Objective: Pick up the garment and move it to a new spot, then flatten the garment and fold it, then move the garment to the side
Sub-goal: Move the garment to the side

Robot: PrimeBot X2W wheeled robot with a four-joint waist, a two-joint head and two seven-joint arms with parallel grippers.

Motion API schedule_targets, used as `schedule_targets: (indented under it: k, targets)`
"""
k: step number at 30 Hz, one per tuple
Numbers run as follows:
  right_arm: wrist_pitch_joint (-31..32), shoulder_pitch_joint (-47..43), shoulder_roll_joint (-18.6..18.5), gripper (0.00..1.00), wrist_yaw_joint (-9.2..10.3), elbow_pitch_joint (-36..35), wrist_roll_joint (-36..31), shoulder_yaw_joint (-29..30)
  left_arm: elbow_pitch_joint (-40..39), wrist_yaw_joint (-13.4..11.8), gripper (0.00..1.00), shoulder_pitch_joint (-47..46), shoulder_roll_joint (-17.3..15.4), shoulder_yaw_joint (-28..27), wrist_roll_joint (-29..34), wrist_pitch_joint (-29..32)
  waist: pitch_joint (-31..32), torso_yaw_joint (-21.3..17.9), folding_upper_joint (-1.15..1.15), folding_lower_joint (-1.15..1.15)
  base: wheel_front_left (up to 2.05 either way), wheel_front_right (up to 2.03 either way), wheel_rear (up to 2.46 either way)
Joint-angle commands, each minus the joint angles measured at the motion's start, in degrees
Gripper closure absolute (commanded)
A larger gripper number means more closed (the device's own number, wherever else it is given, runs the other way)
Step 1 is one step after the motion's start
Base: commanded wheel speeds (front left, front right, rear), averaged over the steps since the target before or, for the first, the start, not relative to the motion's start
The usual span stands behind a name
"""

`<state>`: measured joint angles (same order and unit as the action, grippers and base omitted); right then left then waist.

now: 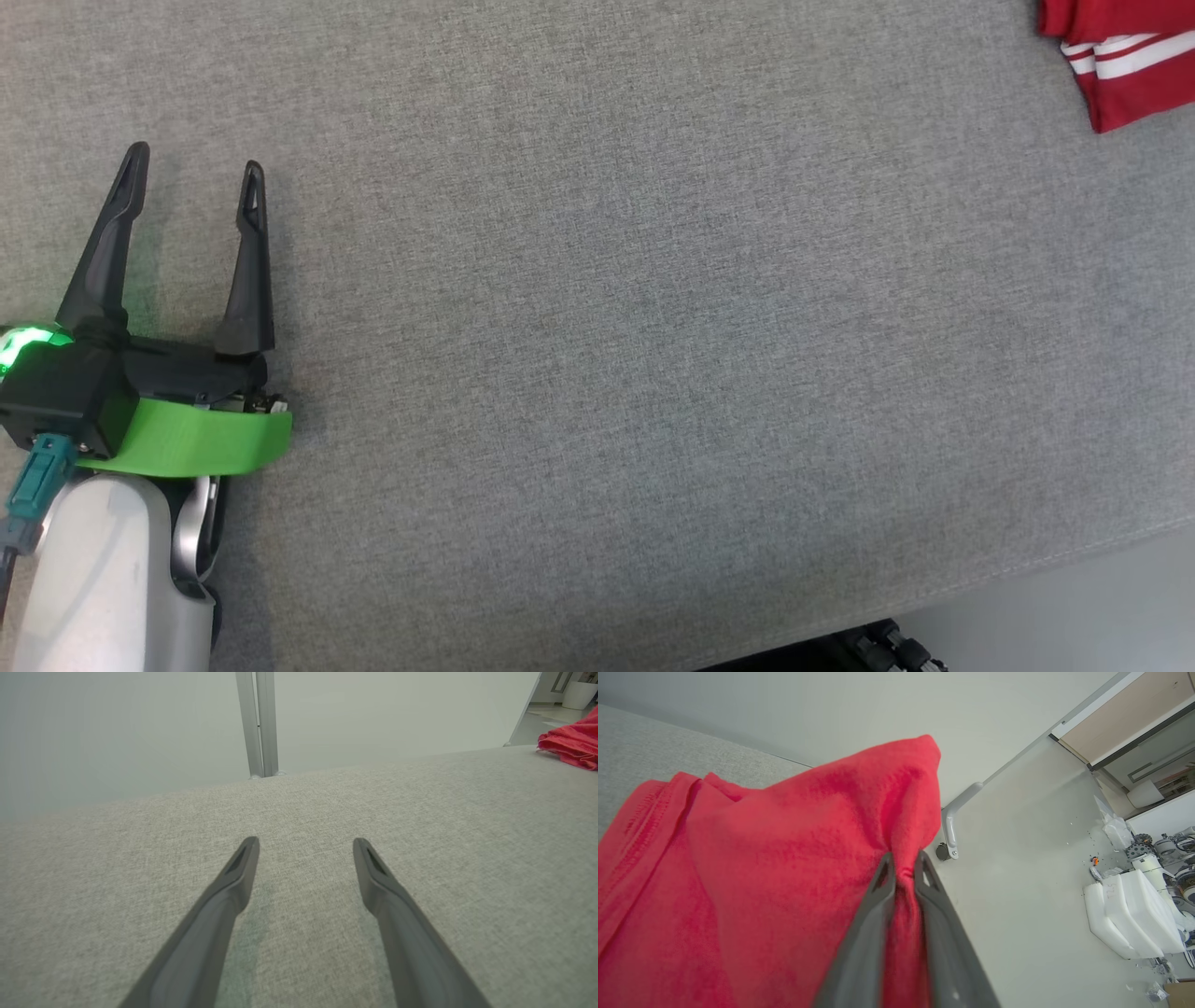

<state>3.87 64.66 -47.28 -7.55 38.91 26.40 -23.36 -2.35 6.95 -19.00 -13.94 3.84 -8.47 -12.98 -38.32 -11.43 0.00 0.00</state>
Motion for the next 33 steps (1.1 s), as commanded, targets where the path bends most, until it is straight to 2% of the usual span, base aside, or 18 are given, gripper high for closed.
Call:
schedule_targets:
  k: [1, 7, 14, 22, 33]
  targets:
    - [-0.6, 1.0, 0.2, 0.0, 0.13, 0.7, -0.6, -0.1, 0.3, -0.4, 0.0, 1.0, -0.2, 0.1, -0.6, 0.2, 0.1, 0.2, 0.0, 0.0, 0.0, 0.0, 0.0]
    - [-5.2, 1.5, 1.2, 0.0, 0.13, 3.3, -3.2, -0.4, 0.8, -0.9, 0.0, 1.5, 0.3, 0.1, -0.8, -0.4, 1.7, 1.1, 0.0, 0.0, 0.0, 0.0, 0.0]
    - [-13.0, -0.8, 5.6, 0.0, 0.12, 3.3, -2.9, 0.4, 3.6, -1.7, 0.0, 3.4, 1.8, -0.2, -2.0, -1.6, 8.4, 2.6, 0.0, 0.0, 0.0, 0.0, 0.0]
    - [-17.4, -7.4, 11.6, 0.0, 0.12, -0.7, -3.4, -0.3, 6.1, -2.5, 0.0, 7.2, 3.1, -1.2, -3.2, -2.1, 16.6, 5.3, 0.0, 0.0, 0.0, 0.0, 0.0]
    - [-19.0, -23.2, 21.4, 0.0, 0.12, -9.9, -5.4, 4.3, 7.9, -2.9, 0.0, 12.5, 5.1, -3.2, -4.4, -2.2, 24.9, 8.0, 0.0, 0.0, 0.0, 0.0, 0.0]
